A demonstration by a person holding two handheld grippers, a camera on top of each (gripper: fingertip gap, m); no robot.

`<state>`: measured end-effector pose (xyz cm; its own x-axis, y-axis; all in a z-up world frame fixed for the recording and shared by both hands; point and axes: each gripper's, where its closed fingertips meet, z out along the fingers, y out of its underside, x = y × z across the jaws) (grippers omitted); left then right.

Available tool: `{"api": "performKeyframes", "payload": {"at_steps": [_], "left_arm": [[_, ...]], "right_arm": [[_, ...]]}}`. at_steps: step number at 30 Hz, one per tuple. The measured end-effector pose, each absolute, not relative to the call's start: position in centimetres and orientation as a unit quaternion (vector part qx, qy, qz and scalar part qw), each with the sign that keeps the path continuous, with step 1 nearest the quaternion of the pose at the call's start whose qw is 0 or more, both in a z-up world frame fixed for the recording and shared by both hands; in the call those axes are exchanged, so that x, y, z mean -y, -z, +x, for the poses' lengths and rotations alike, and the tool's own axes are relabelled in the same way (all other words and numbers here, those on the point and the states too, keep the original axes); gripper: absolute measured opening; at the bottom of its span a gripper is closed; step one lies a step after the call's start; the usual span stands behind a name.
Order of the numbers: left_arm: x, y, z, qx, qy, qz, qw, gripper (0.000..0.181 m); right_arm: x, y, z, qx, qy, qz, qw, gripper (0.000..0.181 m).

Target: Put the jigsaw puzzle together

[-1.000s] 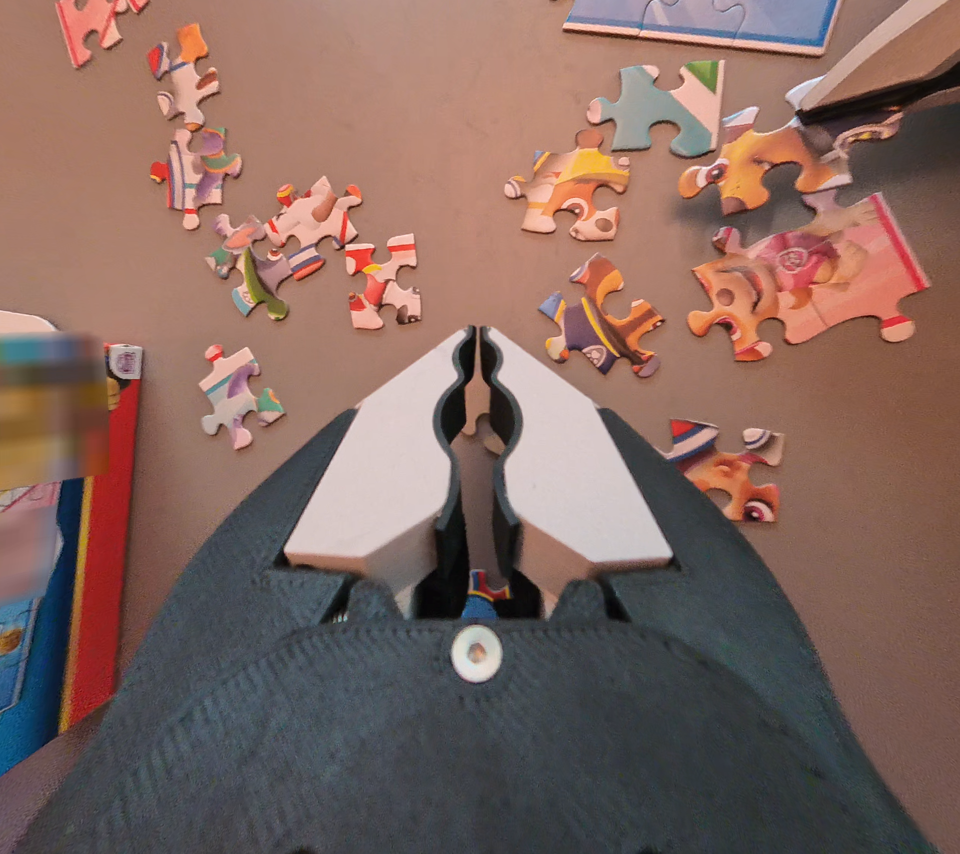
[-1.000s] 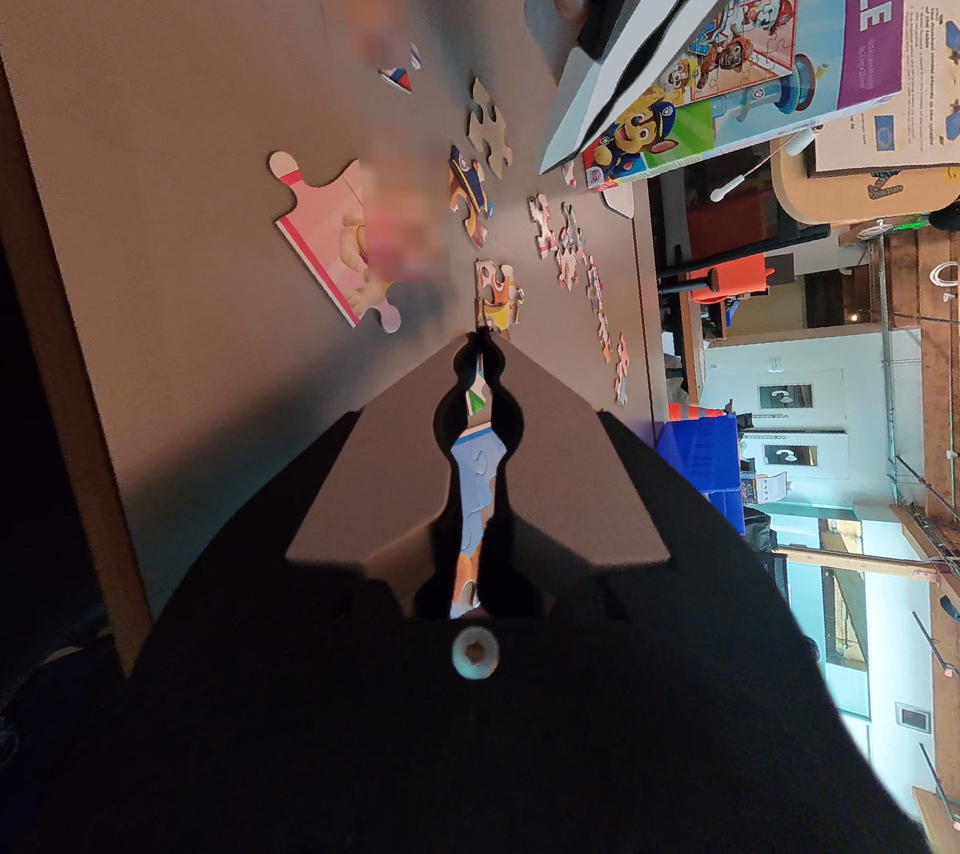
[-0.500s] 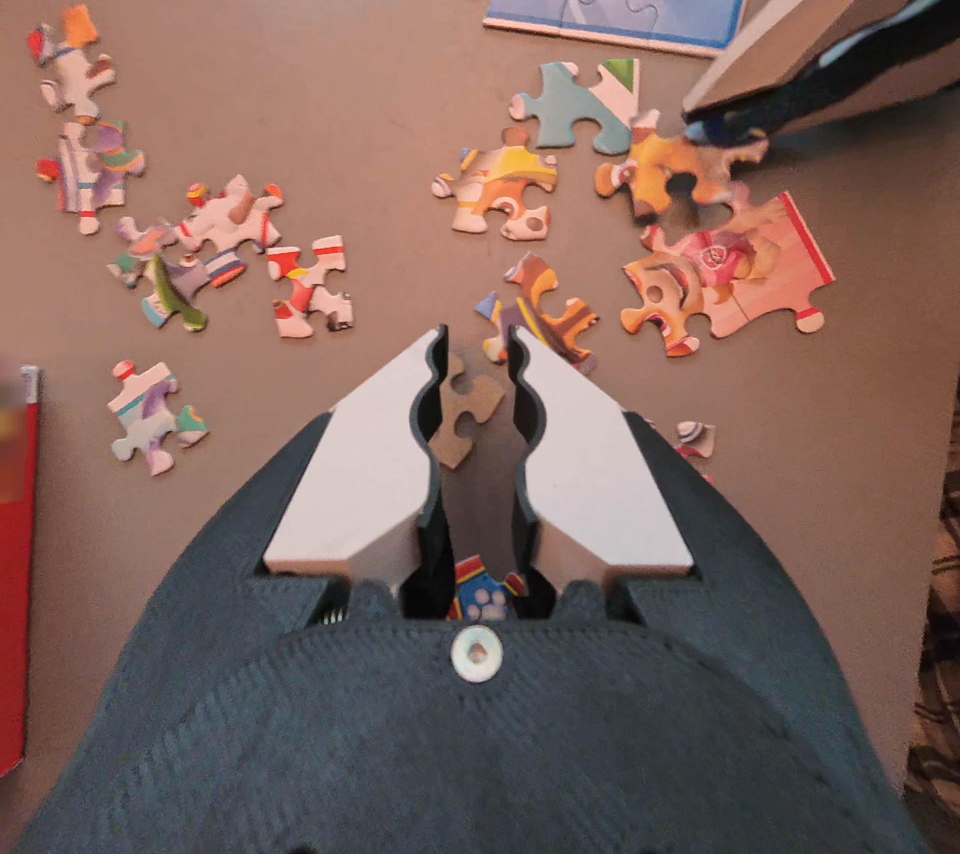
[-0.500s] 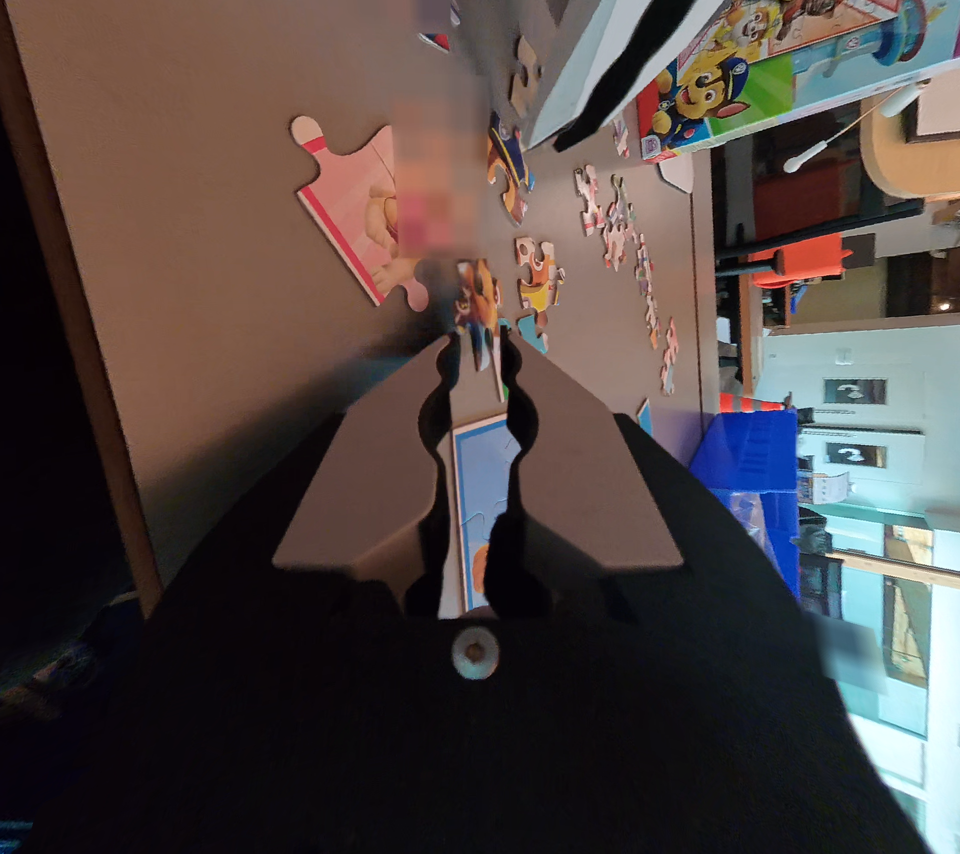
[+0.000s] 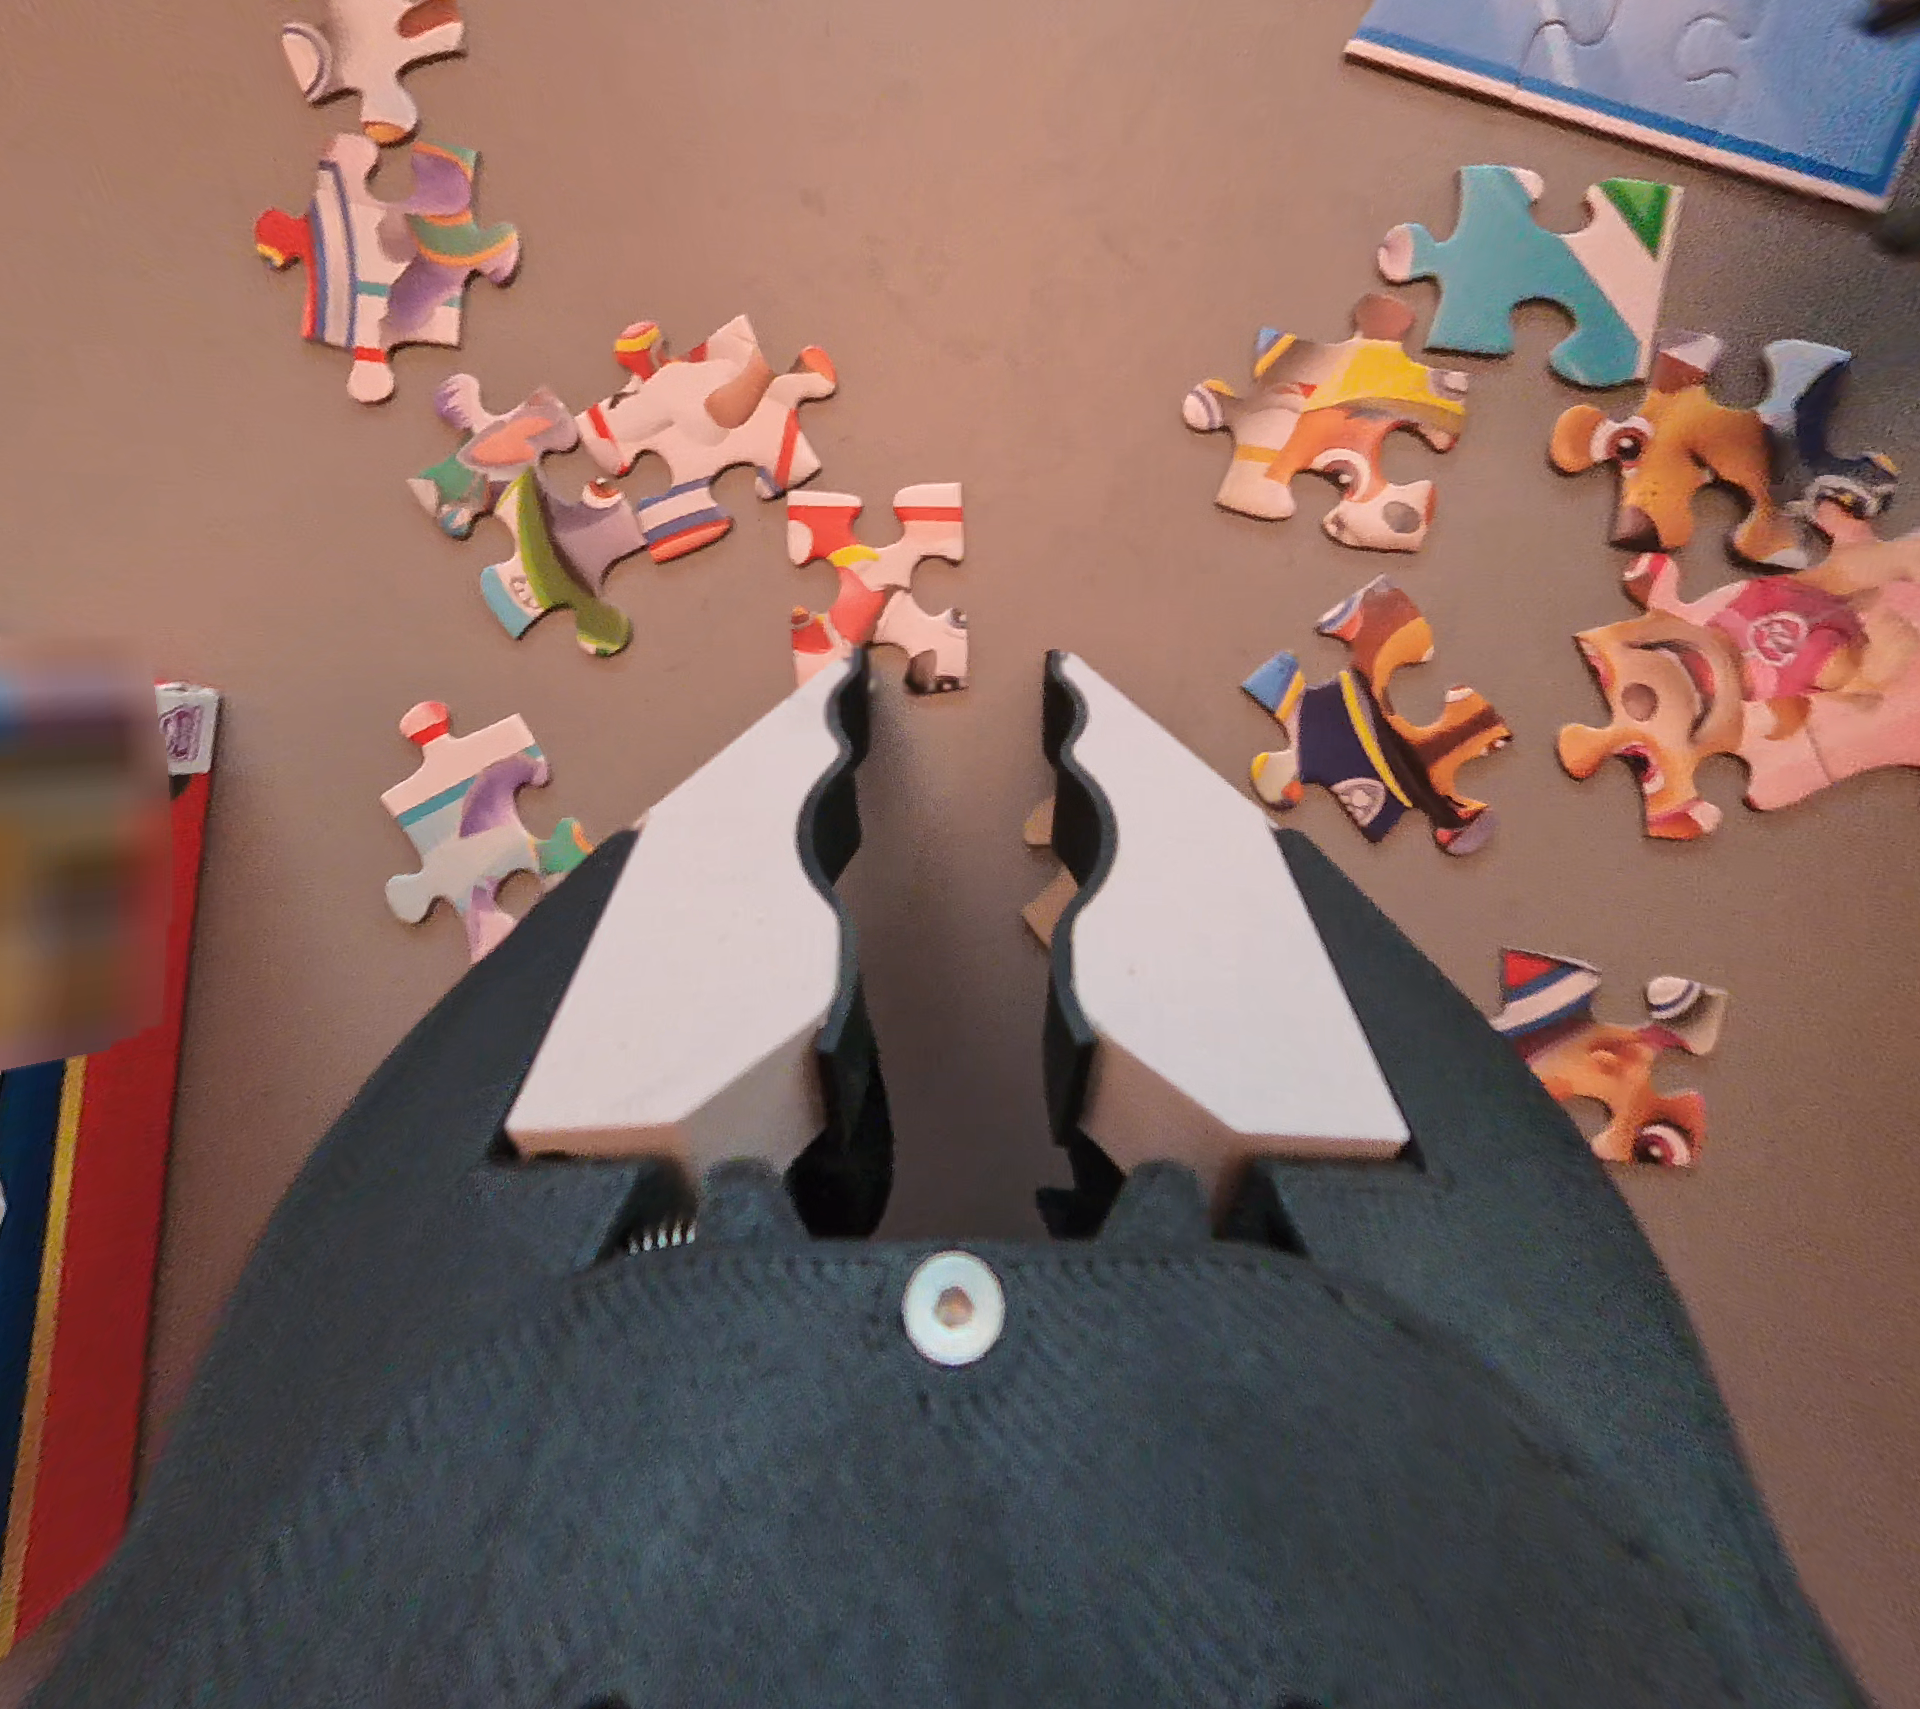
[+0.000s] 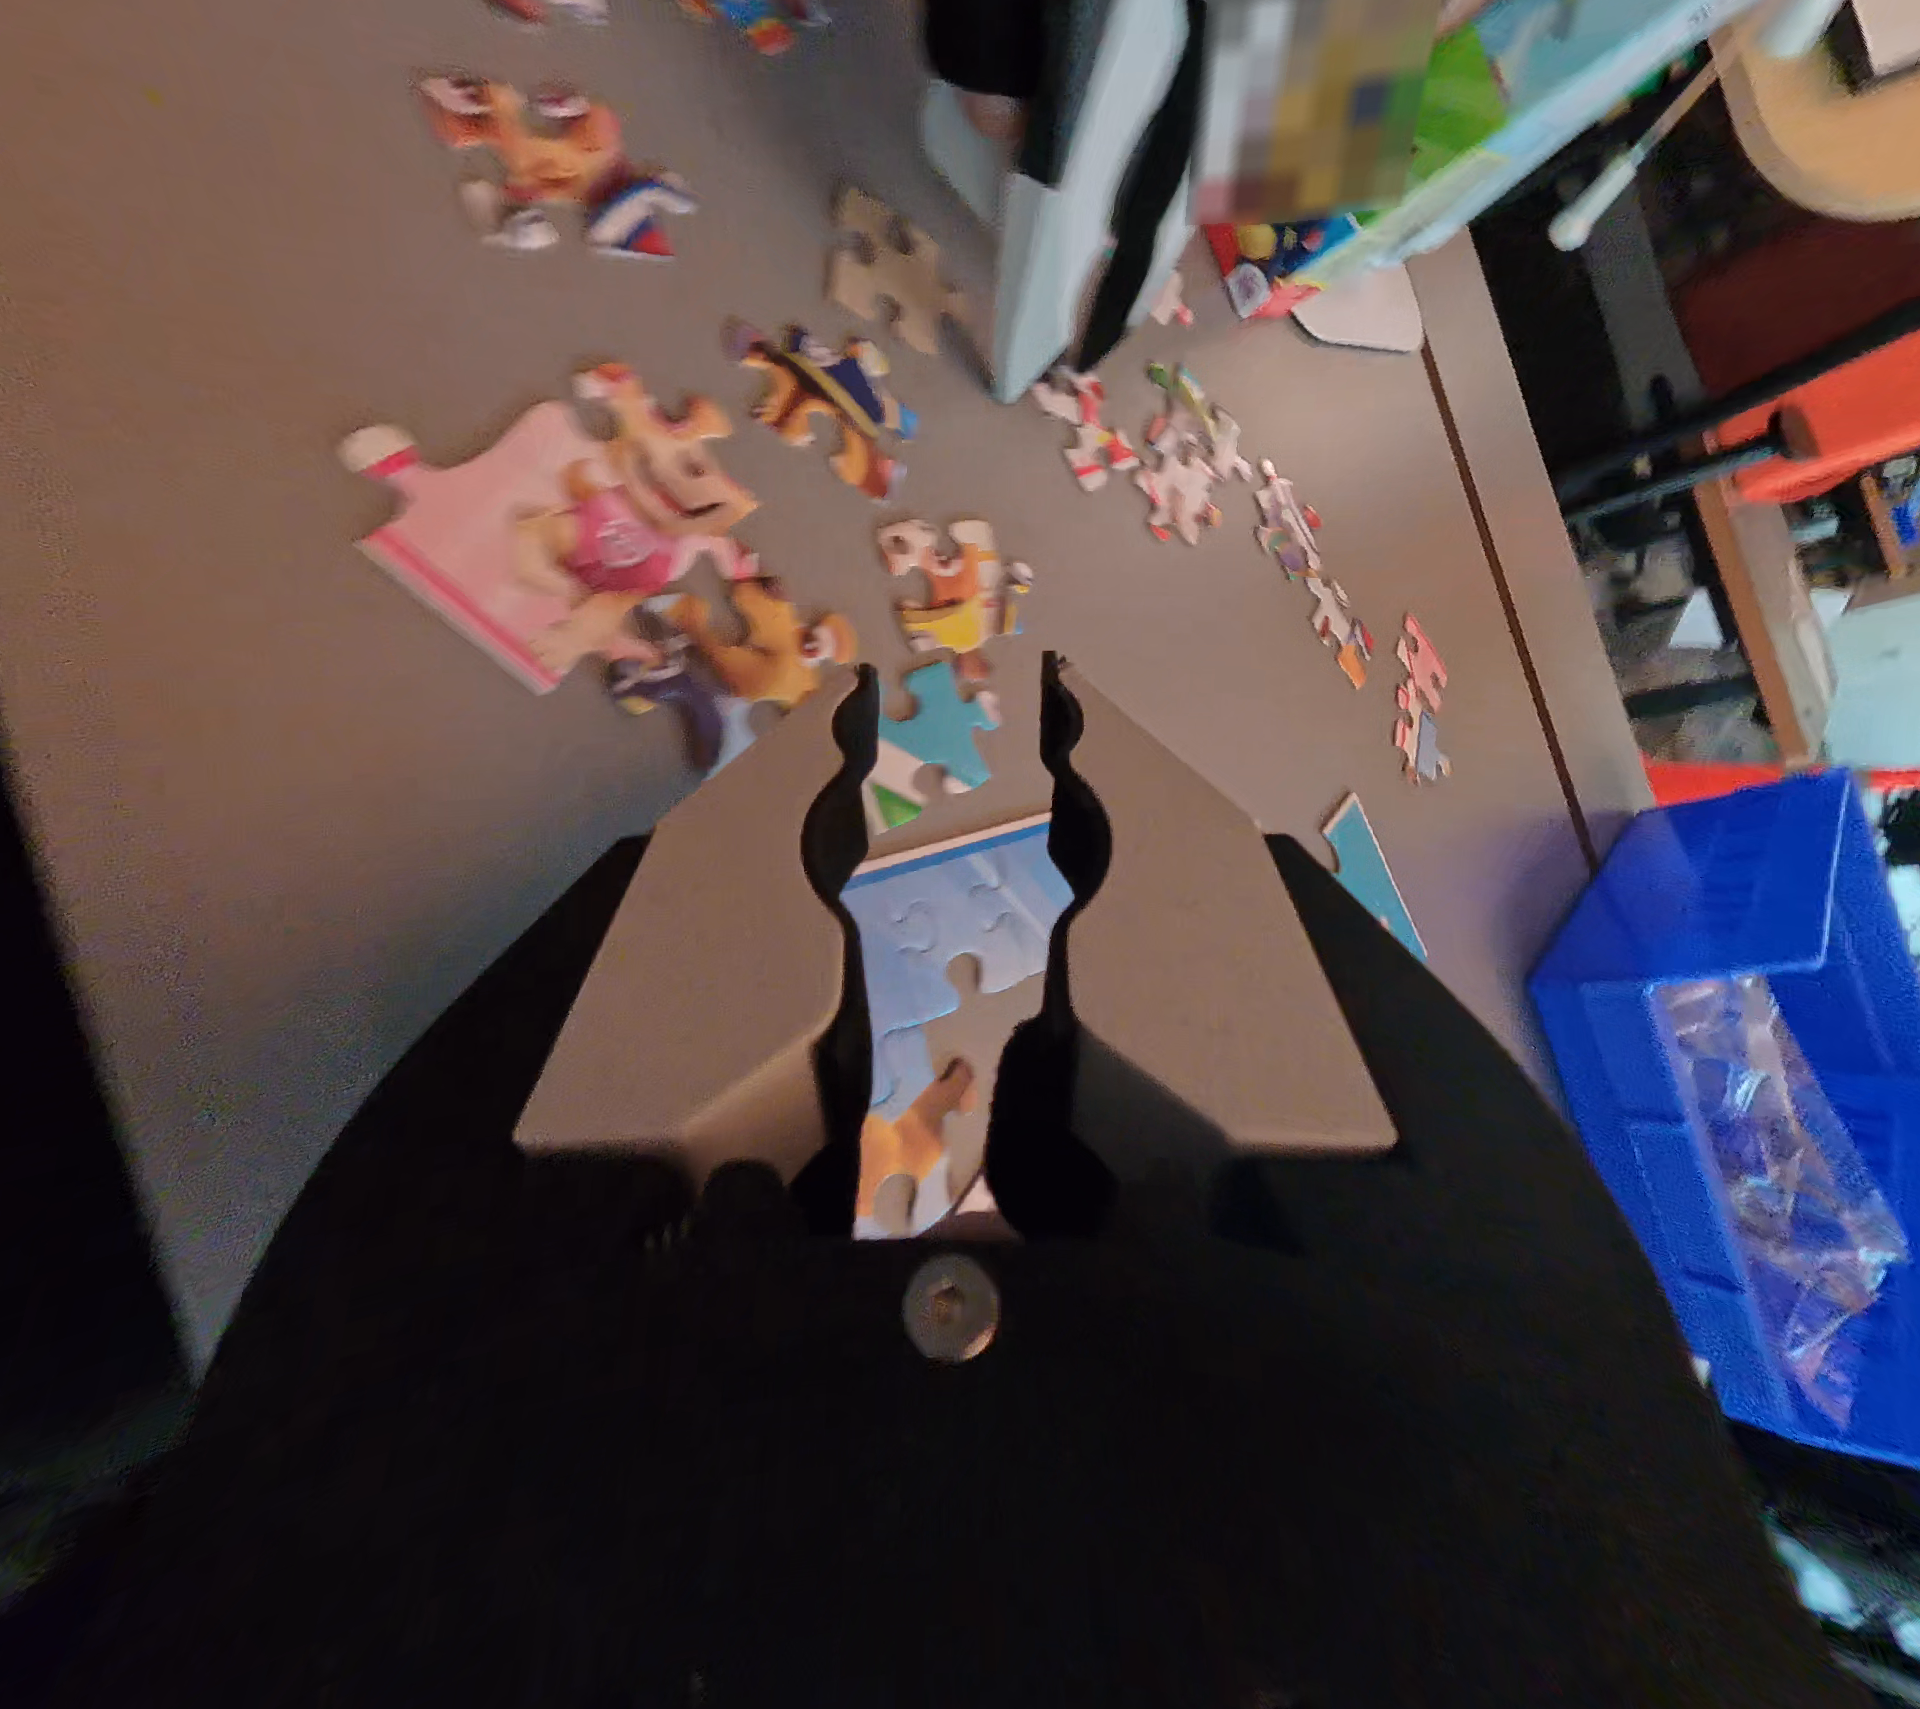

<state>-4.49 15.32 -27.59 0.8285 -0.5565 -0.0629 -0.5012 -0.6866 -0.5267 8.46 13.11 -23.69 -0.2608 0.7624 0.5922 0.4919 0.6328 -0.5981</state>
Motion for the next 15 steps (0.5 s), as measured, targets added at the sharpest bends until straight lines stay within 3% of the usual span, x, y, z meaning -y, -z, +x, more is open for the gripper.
{"api": "performKeyframes", "payload": {"at_steps": [4, 11, 15], "left_arm": [[-15.5, 27.5, -4.7, -0.282, 0.051, -0.918, 0.276, 0.042], [-16.1, 27.0, -6.4, -0.247, 0.066, -0.920, 0.296, 0.043], [-17.0, 26.6, -7.2, -0.229, 0.068, -0.920, 0.309, 0.043]], "right_arm": [[-16.9, 23.2, 5.0, 0.750, -0.171, -0.476, 0.427, 0.027], [-21.2, 25.1, -2.2, 0.743, -0.220, -0.547, 0.317, 0.029], [-21.8, 26.1, -4.9, 0.740, -0.259, -0.565, 0.258, 0.040]]}}
